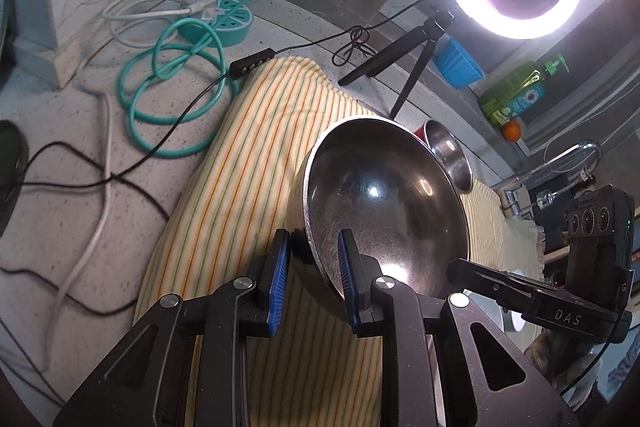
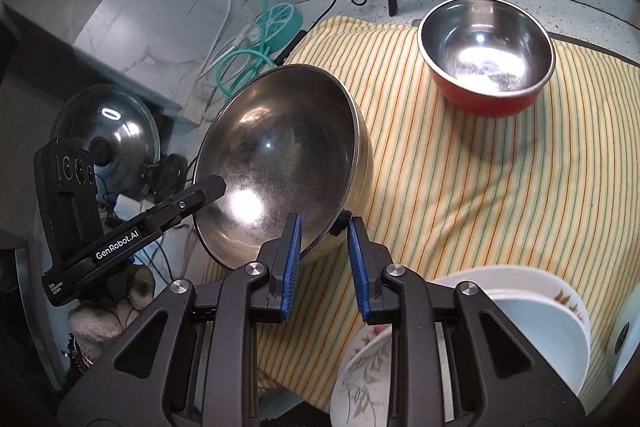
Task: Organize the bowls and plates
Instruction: 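Carry the large steel bowl beside the plate stack and lower it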
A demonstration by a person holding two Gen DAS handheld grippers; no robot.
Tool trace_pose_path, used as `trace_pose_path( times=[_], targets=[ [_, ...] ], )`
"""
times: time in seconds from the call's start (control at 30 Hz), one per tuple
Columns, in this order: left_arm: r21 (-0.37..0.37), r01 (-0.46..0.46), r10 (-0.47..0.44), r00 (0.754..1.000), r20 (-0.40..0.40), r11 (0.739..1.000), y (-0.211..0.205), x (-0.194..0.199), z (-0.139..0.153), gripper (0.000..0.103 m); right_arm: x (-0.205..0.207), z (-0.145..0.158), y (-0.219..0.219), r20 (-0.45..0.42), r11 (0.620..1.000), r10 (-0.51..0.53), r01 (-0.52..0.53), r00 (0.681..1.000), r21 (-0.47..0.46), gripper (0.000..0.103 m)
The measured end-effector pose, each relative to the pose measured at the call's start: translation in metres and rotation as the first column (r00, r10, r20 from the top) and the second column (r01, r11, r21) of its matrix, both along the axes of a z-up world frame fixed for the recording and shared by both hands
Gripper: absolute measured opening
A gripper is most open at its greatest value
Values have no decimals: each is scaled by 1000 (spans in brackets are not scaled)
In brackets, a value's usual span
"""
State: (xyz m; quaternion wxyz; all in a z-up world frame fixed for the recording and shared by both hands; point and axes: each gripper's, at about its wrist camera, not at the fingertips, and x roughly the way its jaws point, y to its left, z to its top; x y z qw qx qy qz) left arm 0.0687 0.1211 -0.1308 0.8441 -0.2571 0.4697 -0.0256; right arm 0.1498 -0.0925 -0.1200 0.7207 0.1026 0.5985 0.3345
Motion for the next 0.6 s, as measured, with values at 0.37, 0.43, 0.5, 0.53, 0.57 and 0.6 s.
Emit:
trace_pose_path(
  times=[0.37,0.43,0.5,0.53,0.57,0.6],
  targets=[
    [-2,-38,38,999,-37,999,-13,-49,-5,21,-42,-8,-10,-22,998,68,-68,997,-4,25],
    [-4,-50,50,998,-44,999,-14,-56,-7,21,-47,-11,-10,-28,997,81,-81,996,-5,25],
    [-5,-59,59,997,-49,998,-15,-61,-8,21,-50,-14,-10,-35,996,90,-91,995,-4,25],
    [-7,-66,65,997,-50,998,-15,-66,-9,21,-53,-16,-12,-39,995,97,-97,995,-3,25],
    [-6,-70,70,996,-51,998,-15,-69,-10,21,-55,-17,-12,-42,995,101,-101,994,-1,25],
    [-6,-76,75,996,-53,997,-15,-72,-11,21,-57,-19,-12,-45,994,105,-105,993,1,25]
  ],
)
